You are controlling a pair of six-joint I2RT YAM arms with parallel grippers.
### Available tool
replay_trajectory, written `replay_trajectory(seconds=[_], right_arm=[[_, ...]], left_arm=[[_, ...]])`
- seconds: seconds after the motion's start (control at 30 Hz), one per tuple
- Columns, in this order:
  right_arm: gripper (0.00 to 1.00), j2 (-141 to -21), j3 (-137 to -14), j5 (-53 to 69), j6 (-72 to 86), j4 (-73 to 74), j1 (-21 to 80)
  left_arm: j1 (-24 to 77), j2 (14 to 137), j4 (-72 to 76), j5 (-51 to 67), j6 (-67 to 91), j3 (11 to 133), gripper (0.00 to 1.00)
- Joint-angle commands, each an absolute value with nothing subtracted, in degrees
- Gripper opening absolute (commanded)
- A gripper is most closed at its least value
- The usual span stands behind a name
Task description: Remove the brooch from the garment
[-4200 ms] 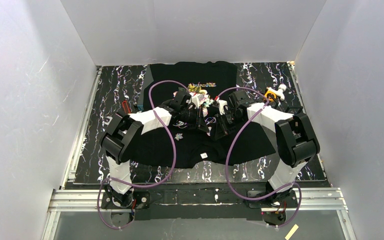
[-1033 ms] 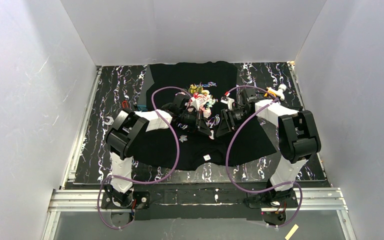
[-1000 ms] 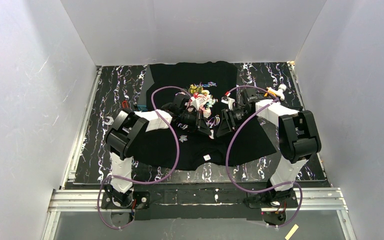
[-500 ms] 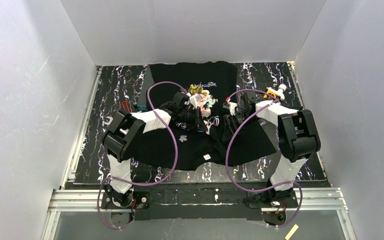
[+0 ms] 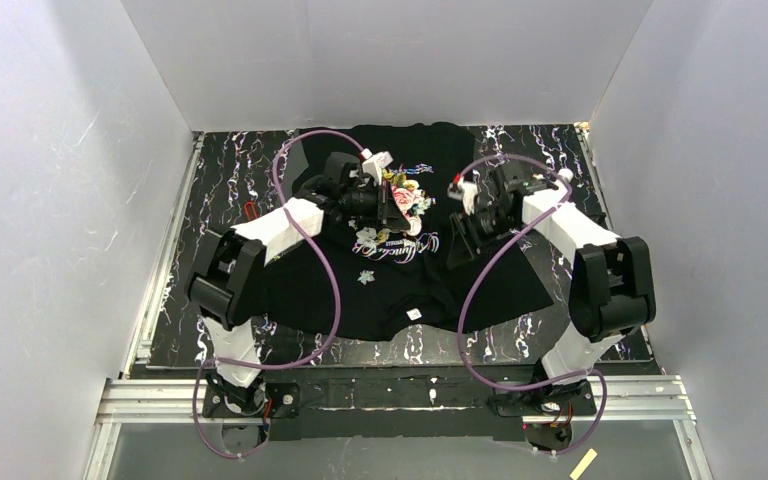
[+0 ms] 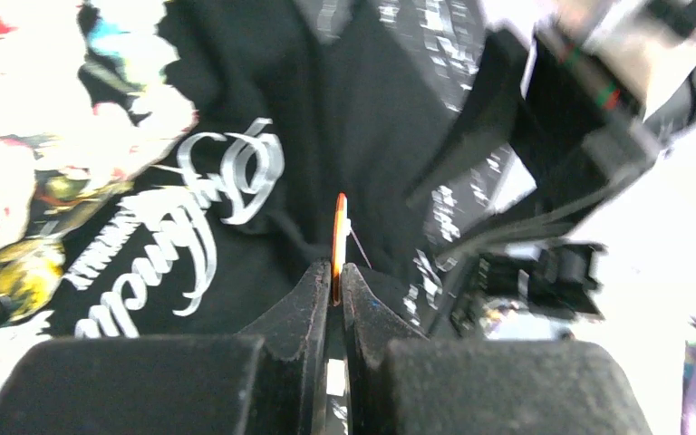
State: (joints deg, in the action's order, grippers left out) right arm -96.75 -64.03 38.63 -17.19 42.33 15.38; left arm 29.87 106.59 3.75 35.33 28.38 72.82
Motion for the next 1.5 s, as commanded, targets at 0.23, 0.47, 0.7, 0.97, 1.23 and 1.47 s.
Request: replay_trajectory(seconds=[0.23, 0.47, 0.7, 0.97, 1.23, 1.47], right_arm=[[0.57, -86.36, -83.9, 53.05, -10.98, 49.17, 14.59], [0.56, -83.18, -81.93, 65.15, 4.99, 39.19, 14.67], [0.52, -78.57, -75.28, 66.8, 23.65, 18.73, 16.36], [0.51, -77.8, -74.1, 63.84, 27.33, 14.24, 20.4], [0.47, -77.62, -73.6, 60.56, 24.63, 17.48, 20.65], [0.37, -77.38, -73.56, 59.6, 24.19, 17.47, 20.57]], left_arm=[[25.54, 92.7, 3.47, 70.1, 31.15, 76.27, 0.0], [25.51, 88.14, 4.7, 69.99, 31.18, 75.39, 0.0], [25.49, 86.52, 16.22, 66.66, 40.69, 71.64, 0.0], [25.74, 86.26, 18.29, 66.54, 42.59, 71.08, 0.0], [25.93, 85.29, 19.32, 66.79, 43.7, 70.08, 0.0], [26.14, 84.38, 19.83, 66.74, 44.47, 69.02, 0.0]])
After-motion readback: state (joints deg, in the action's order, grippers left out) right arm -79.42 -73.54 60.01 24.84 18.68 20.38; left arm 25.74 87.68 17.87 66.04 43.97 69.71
